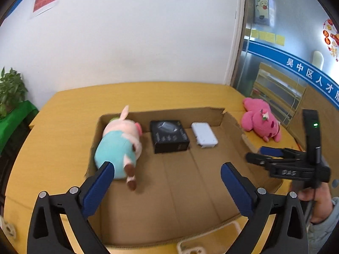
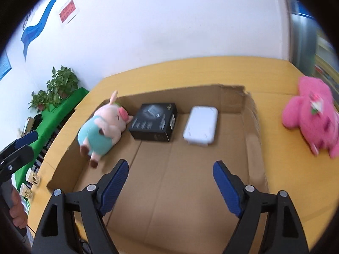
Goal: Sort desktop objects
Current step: 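Withdraw the right gripper from the box toward the table items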
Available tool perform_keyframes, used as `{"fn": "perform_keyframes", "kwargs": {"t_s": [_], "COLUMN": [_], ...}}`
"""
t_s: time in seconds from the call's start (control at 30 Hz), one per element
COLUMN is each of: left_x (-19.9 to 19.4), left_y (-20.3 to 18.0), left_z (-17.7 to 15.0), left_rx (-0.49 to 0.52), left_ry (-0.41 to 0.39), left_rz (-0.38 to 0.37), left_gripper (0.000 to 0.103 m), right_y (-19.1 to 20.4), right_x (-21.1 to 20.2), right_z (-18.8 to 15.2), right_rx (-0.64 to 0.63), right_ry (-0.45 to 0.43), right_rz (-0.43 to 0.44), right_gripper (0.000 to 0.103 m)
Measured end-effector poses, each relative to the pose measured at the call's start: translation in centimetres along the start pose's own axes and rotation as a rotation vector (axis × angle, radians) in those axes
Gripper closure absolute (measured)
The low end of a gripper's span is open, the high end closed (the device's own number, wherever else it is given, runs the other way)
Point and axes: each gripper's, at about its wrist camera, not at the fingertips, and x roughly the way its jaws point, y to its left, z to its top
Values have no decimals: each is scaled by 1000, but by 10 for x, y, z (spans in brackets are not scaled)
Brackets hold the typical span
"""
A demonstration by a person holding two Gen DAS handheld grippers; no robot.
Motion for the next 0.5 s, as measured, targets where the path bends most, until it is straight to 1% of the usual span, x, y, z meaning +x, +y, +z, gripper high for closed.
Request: {"fn": "perform_keyframes", "kwargs": {"t_s": [0.03,0.1,0.13,0.23,0.3,0.37,0.5], "left_x": [-1,-2,-1,0,-1,-4,-19], "left_y": [2,7,10,17,20,21,24], "left_z": [-8,-28,-35,-56,-70,-78,-88], "left_rx": [-2,-1,-3,-30,-32,-30,-50], "left_ry": [5,27,40,71,87,91,63], "left_rz": [12,28,37,43,69,78,89], "left_gripper": [1,1,1,1,1,1,1], "right_y": [-1,6,3,5,6,8,19], "right_x": [-7,-8,-13,-19,-18,-25,-38], "right_z": [-12,-22,-31,-60,-70,-80,-89], "right_rx": [11,22,25,0,-6,-9,-37], "right_ry": [-2,9,16,52,62,53,11], "right_rz": [-18,-30,-34,-64,-77,-94,-131], "right_gripper": [21,21,21,21,21,21,21]}}
